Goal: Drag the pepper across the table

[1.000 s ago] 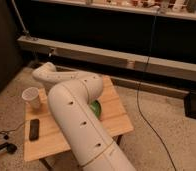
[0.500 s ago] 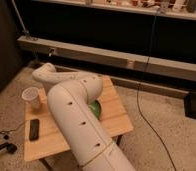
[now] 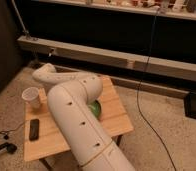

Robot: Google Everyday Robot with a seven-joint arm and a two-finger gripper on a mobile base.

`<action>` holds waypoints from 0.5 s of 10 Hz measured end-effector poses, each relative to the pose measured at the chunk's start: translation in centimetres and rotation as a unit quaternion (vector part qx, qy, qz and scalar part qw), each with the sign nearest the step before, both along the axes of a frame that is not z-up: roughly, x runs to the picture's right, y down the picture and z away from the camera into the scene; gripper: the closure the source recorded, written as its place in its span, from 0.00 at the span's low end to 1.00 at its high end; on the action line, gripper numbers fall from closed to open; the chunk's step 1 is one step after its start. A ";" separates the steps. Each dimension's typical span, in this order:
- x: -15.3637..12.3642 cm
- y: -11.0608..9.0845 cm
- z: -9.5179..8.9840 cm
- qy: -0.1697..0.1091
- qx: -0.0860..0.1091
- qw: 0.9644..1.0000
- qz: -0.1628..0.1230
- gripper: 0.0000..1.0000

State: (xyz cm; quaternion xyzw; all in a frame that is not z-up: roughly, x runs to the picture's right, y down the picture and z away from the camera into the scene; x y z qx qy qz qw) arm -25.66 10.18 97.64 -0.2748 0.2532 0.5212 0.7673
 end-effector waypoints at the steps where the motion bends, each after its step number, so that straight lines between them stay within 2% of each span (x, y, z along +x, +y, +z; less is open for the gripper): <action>1: 0.1 0.1 0.0 0.001 0.000 1.000 -0.001 0.66; 5: 0.3 0.3 -0.2 0.003 -0.001 1.000 -0.011 0.66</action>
